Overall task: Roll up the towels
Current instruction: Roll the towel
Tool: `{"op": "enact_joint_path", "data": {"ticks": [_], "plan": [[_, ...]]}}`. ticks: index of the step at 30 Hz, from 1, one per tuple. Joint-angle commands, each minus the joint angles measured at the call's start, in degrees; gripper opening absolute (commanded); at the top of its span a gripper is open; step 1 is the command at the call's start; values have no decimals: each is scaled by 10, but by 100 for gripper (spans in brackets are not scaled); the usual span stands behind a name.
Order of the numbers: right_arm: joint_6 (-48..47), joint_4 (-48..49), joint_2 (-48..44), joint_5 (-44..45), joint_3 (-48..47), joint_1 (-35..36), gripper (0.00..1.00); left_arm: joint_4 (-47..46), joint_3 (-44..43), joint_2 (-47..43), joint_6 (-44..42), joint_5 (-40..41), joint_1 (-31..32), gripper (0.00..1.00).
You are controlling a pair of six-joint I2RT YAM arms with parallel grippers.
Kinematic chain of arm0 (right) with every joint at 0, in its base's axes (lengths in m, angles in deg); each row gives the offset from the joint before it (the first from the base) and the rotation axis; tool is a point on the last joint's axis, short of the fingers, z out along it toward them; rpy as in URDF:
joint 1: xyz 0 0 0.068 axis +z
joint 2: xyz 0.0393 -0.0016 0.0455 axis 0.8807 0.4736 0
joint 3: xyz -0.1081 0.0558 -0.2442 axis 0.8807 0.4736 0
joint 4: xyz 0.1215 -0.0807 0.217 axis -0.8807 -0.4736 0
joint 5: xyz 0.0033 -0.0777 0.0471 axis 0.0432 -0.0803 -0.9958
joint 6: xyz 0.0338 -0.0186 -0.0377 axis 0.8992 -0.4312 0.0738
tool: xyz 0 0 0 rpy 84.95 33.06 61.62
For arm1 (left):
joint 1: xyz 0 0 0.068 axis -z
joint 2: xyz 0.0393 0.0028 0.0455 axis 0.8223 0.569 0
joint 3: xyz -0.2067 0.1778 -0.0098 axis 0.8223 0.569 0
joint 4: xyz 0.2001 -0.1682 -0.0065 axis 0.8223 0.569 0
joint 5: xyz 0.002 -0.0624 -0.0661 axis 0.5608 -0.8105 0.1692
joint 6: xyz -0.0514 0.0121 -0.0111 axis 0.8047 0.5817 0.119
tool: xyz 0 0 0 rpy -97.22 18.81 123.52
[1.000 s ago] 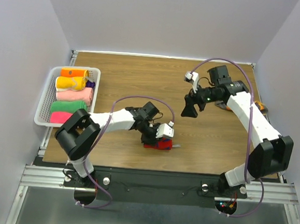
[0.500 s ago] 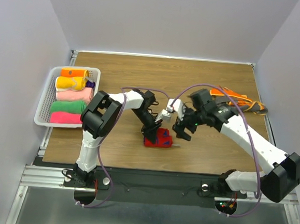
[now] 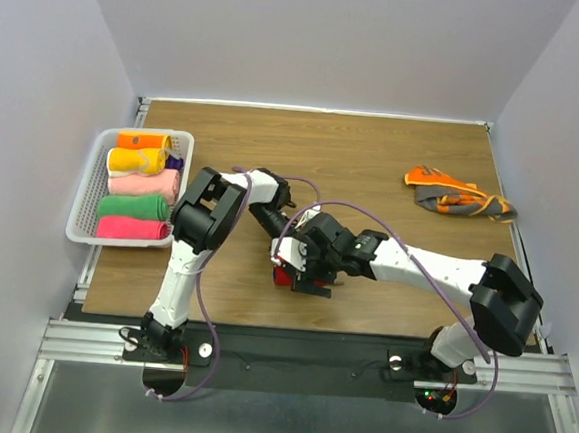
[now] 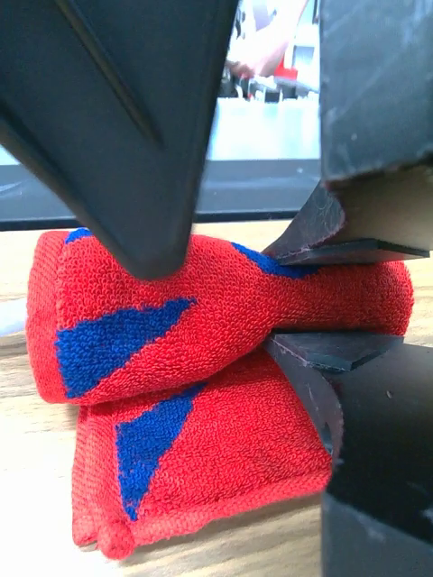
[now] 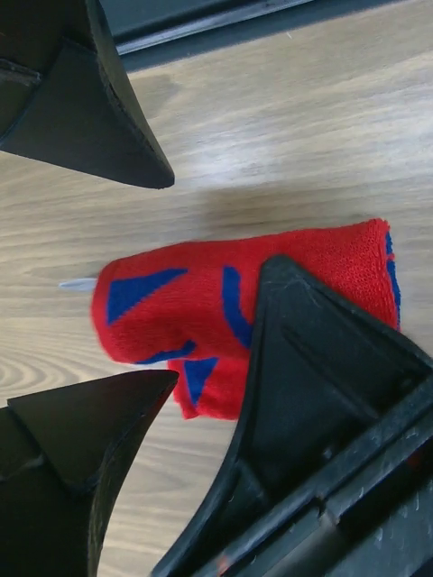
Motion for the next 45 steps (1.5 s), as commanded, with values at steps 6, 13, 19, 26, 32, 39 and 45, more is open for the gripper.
{"op": "enact_joint_path", "data": {"ticks": [6,13,19,26,32,39,45], "plan": [[-9,141,56,41,32,3,85,-15,-11,63,-54,178,0,43],[-9,153,72,8,53,2,36,-12,-17,48,-53,168,-7,53],[4,139,63,-31,69,1,1,-35,-22,-23,-27,154,-47,68],[25,46,96,-107,38,-13,0,-73,-59,-131,13,148,-145,73],[60,-13,144,-234,-16,-70,1,-188,18,-268,74,167,-224,73],[72,-89,233,-367,-92,-137,0,-324,207,-489,73,228,-236,81],[60,-149,310,-419,-162,-166,1,-388,378,-655,-6,375,-100,85]]}}
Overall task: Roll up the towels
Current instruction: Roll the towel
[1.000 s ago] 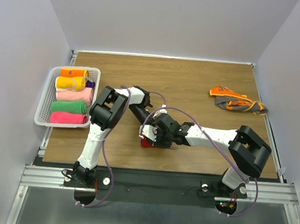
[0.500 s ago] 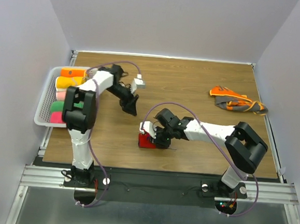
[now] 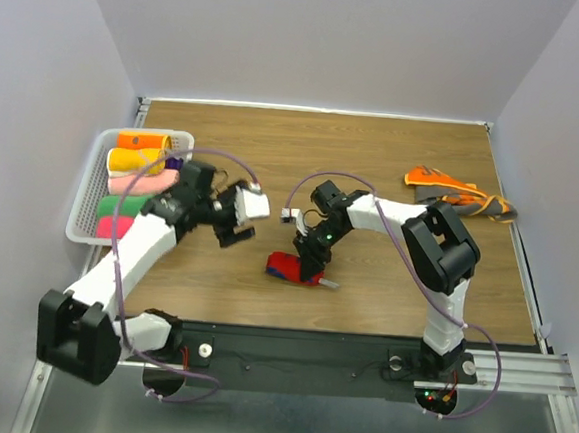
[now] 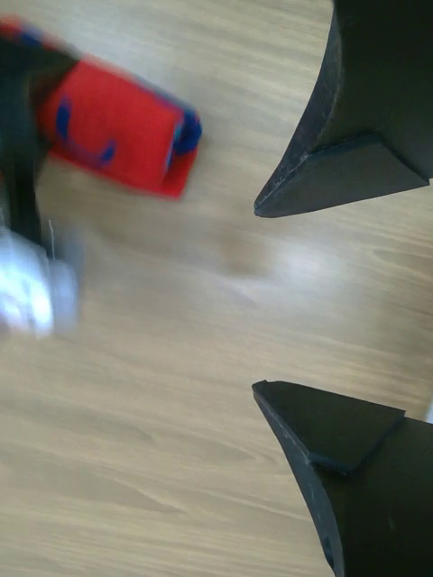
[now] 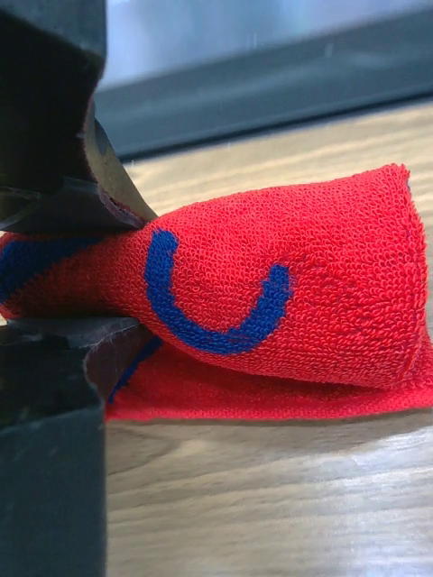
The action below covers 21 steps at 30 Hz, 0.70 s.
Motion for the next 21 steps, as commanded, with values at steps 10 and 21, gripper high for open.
{"op": "enact_joint_path", "data": {"ticks": [10,21], "plan": [[-24,-132,129,-93,-80,-30,1,-181,186,-70,-61,195,288,89],[-39,-150,151,-96,-115,-43,1,-246,177,45,-58,224,375,86]]}}
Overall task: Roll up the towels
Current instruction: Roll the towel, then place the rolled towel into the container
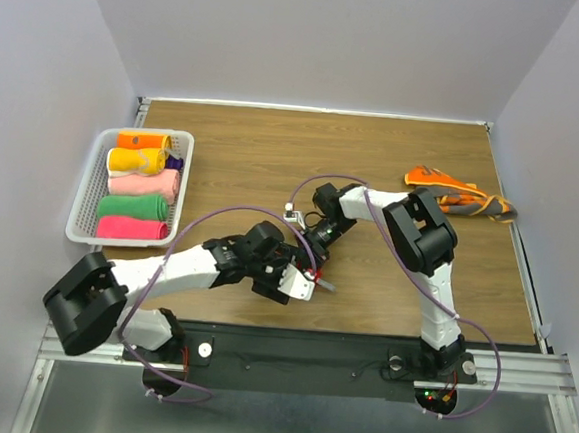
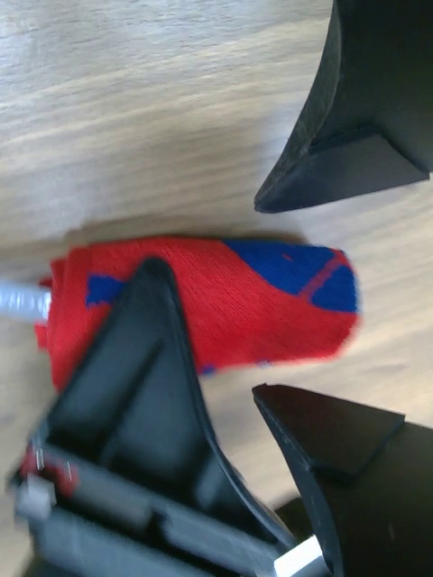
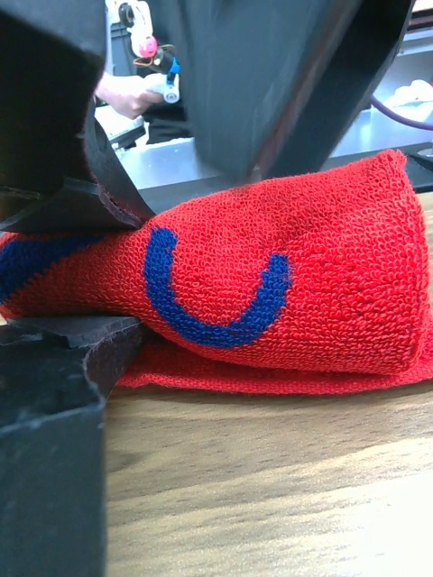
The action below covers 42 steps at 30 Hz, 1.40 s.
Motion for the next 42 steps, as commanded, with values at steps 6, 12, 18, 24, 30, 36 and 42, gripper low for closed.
{"op": "enact_joint_path", "data": {"ticks": [6,12,18,24,30,36,42], "plan": [[-38,-19,8,47,-18,-2,2,-63,-16,92,21,40,10,76],[-37,-17,-7,73,-17,-3,34,-34,-33,124,43,23,10,53],[-18,-17,-27,106,-18,-4,87,-23,-36,141,60,22,9,32],[4,-7,-45,142,-14,-4,90,-25,-40,150,68,22,10,31],[16,17,-44,158,2,-4,86,-34,-51,152,84,23,9,31],[52,74,-35,181,37,-5,63,-49,-44,135,88,26,9,34],[52,68,-13,142,23,-5,27,-93,-1,88,57,69,14,44]]}}
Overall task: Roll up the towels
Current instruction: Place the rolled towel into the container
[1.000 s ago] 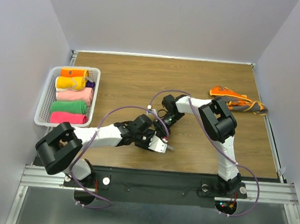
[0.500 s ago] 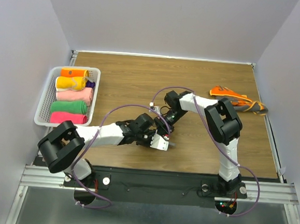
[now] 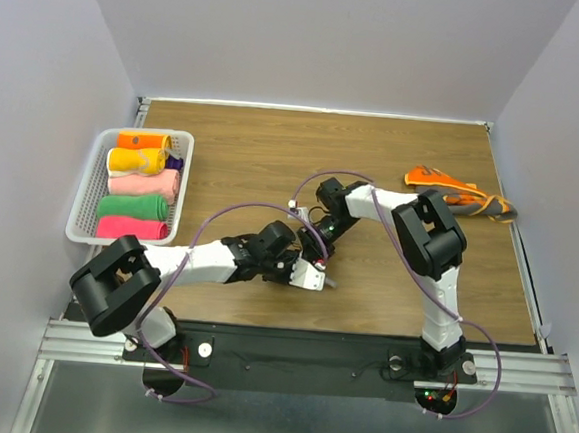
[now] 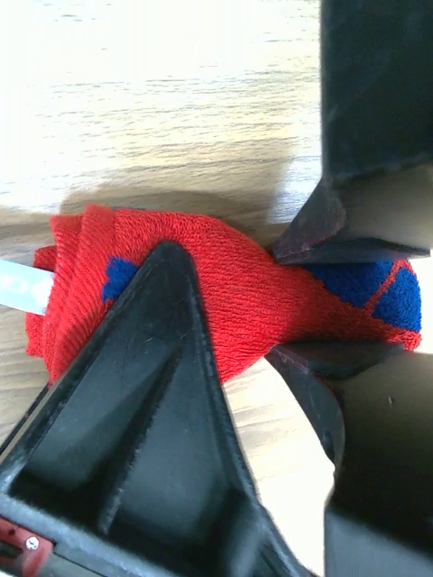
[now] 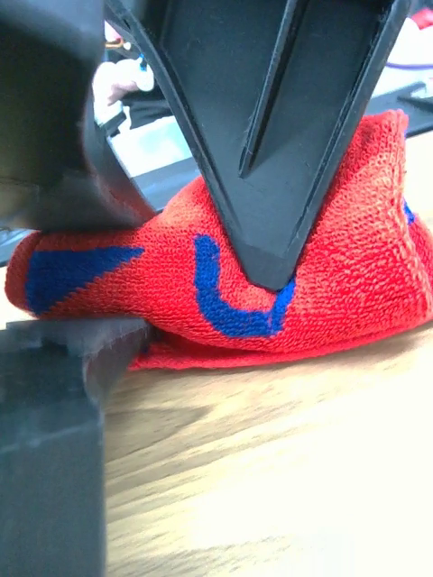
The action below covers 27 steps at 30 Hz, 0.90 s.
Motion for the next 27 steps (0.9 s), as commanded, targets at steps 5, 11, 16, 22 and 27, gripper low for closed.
{"op": "enact_joint_path", "data": {"ticks": [5,11,16,22,27], "plan": [[-25,26,49,27,-7,1,13,-44,49,-72,-28,51,12,68],[-58,-29,77,-14,-26,-4,2,-52,80,-95,-70,44,28,83],[-122,-106,116,-77,-59,-6,1,-61,75,-81,-70,41,30,87],[-183,-195,153,-130,-88,-7,1,-76,78,-73,-77,39,33,88],[-260,-290,185,-175,-131,-9,1,-76,78,-64,-79,28,45,86]]}}
